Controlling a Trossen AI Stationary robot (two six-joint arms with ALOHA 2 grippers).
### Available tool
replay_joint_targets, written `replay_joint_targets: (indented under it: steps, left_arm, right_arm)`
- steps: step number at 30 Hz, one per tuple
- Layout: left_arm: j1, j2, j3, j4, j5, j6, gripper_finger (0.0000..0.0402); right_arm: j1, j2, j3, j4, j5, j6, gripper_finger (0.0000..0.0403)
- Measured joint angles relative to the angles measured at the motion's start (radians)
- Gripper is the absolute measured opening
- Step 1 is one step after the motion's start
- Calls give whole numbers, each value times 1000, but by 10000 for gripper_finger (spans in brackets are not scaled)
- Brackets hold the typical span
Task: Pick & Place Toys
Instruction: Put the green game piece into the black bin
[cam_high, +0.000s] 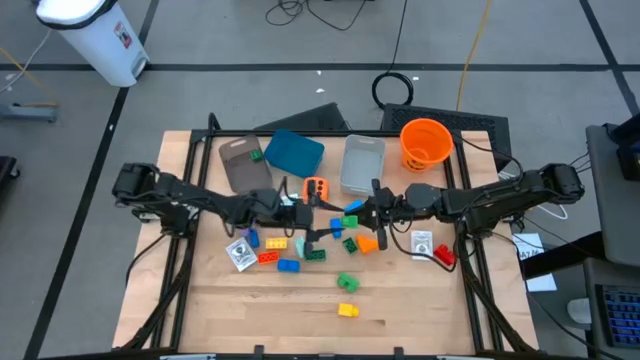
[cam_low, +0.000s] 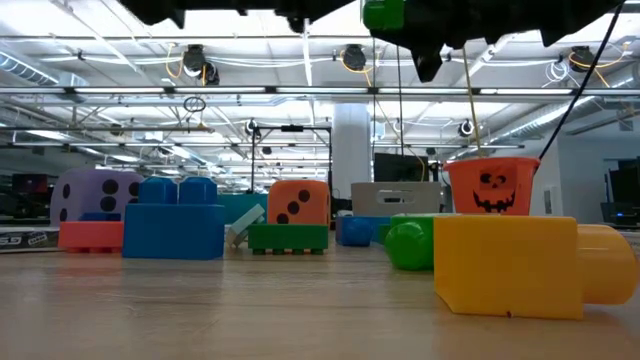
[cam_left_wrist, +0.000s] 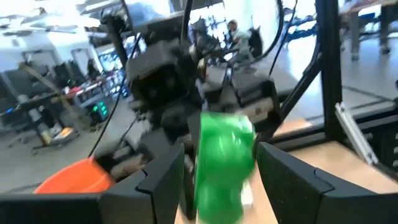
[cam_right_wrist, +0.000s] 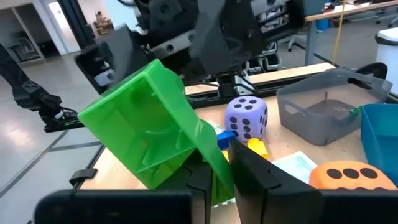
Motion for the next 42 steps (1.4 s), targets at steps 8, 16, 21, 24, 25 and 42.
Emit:
replay_joint_targets:
  steps: [8, 16, 21, 24, 25, 42]
  left_arm:
    - [9, 80, 104, -47, 41, -5, 212]
    - [9, 79, 122, -92, 38, -3, 200]
    - [9, 79, 122, -100, 36, 0, 150]
    - [9, 79, 122, -100, 36, 0, 144]
    - [9, 79, 122, -100, 36, 1, 144]
    - [6, 42, 121, -187, 37, 19, 143]
  right_arm:
    - [9, 0, 0, 6, 1, 0, 41]
    - [9, 0, 1, 15, 2, 0, 42]
    - [9, 0, 1, 16, 4, 0, 43]
    - [9, 0, 1, 15, 4, -1, 43]
    - [9, 0, 1, 14, 4, -2, 43]
    - [7, -7, 0, 7, -47, -29, 105]
